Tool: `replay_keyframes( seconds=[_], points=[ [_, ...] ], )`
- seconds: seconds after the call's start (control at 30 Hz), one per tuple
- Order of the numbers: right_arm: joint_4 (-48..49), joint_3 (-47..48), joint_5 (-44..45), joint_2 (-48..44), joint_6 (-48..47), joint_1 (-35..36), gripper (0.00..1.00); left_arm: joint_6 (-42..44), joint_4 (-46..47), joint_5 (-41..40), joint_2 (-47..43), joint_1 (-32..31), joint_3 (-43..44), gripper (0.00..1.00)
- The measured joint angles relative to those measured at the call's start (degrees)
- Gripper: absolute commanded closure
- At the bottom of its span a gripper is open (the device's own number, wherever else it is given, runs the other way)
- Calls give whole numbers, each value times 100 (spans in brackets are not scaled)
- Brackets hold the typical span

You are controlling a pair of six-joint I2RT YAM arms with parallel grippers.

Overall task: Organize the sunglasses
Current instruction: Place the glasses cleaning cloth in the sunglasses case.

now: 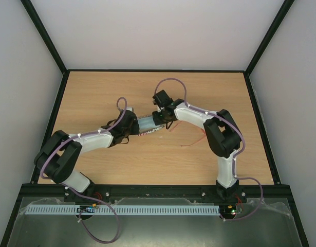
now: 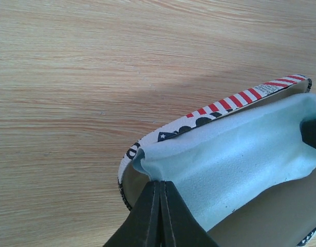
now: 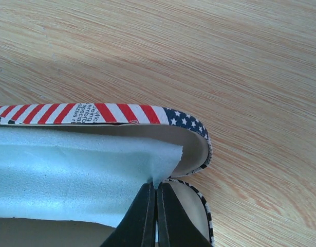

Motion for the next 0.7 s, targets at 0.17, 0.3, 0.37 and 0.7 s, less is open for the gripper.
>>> replay_keyframes(
  seconds=[0.17,0.3,0.37,0.7],
  points=[
    [9,-11,-4,-31,0,0,99,-20,0,31,0,0,-9,98],
    [11,-11,2,-31,-2,0,99,-37,26,37,2,0,-46,98],
    [9,-9,7,-31,-2,0,99,-42,39,37,17,0,-61,98],
    [7,247,74,-11,-11,-9,99,-70,234,31,247,0,-85,98]
  ],
)
